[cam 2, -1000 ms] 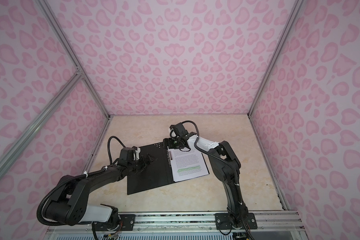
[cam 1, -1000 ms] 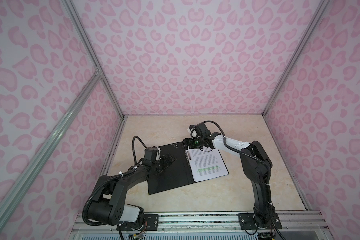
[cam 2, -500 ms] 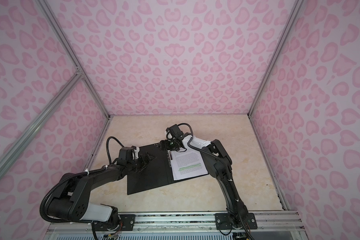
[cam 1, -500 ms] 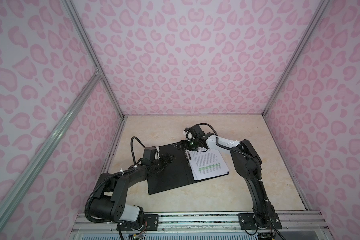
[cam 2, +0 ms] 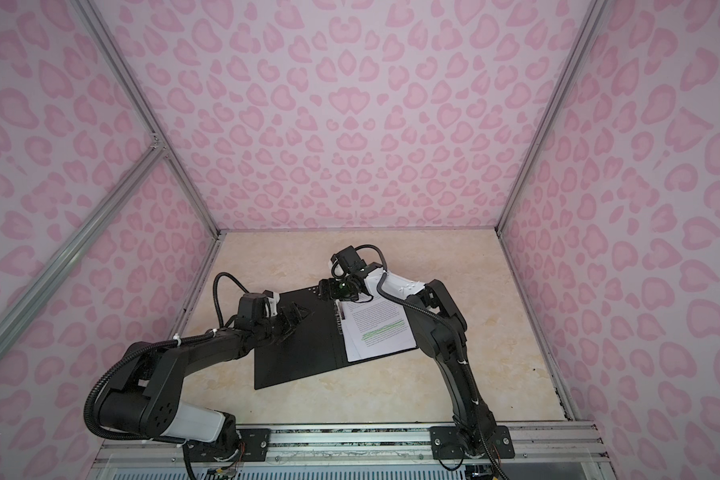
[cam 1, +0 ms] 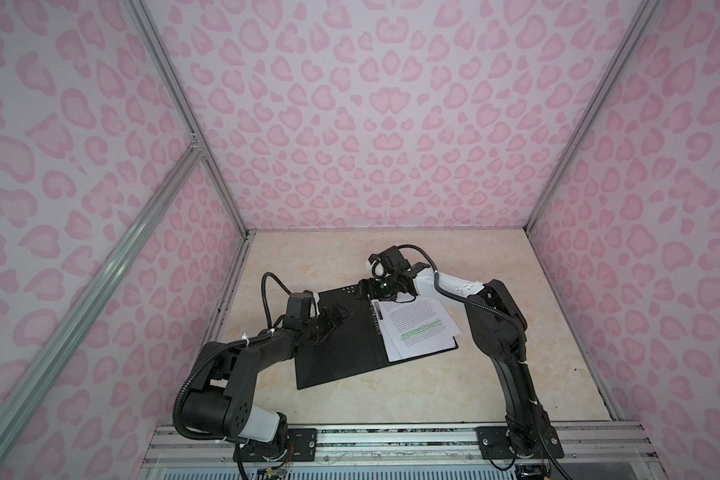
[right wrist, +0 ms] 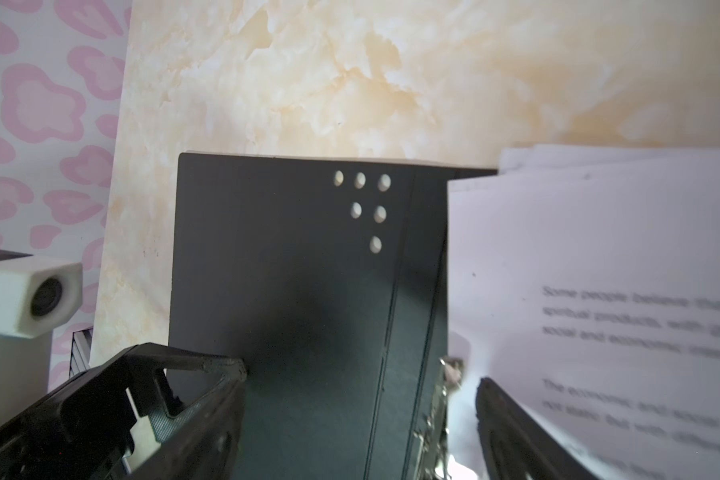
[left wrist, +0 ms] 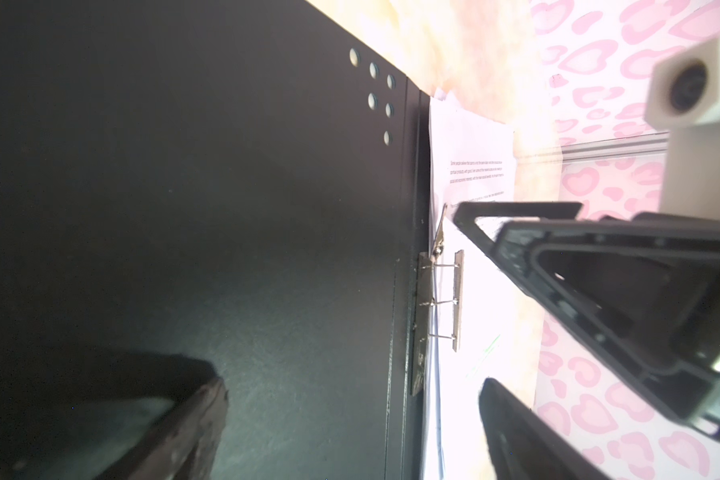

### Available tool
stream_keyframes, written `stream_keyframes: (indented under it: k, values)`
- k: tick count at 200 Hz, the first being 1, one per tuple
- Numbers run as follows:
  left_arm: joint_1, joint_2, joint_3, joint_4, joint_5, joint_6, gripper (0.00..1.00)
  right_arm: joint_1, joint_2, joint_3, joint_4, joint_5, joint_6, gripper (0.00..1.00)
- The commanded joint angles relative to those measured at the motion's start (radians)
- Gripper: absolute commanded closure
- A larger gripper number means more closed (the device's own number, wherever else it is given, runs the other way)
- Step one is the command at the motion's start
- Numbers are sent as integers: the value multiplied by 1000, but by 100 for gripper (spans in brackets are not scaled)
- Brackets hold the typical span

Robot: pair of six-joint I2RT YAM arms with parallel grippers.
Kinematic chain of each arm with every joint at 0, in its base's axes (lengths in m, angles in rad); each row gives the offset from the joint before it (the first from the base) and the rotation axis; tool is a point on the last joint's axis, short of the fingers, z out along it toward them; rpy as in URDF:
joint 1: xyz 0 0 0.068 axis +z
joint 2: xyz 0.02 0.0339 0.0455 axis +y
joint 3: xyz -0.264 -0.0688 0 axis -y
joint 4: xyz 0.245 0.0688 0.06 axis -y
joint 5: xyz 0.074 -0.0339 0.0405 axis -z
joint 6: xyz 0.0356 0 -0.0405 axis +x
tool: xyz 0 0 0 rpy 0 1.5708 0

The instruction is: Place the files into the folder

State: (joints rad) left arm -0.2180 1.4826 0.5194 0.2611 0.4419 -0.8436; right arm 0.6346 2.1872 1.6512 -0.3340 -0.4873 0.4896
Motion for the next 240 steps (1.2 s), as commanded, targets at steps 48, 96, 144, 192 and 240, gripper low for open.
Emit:
stream_keyframes:
  k: [48, 96, 144, 192, 240]
  values:
    - [3, 11, -7, -102, -29, -3, 4, -176, -310, -374, 84, 186, 54, 9]
    - [3, 17, -8, -99, -28, -5, 4, -406, -515, -710, 168, 234, 80, 8]
    - [3, 33, -6, -99, -34, -4, 4, -439, -516, -822, 238, 135, 101, 9]
    - [4, 45, -4, -99, -42, -5, 4, -401, -637, -957, 297, 95, 178, 9]
    - [4, 51, -4, -95, -43, -7, 4, -357, -702, -996, 280, 89, 196, 9]
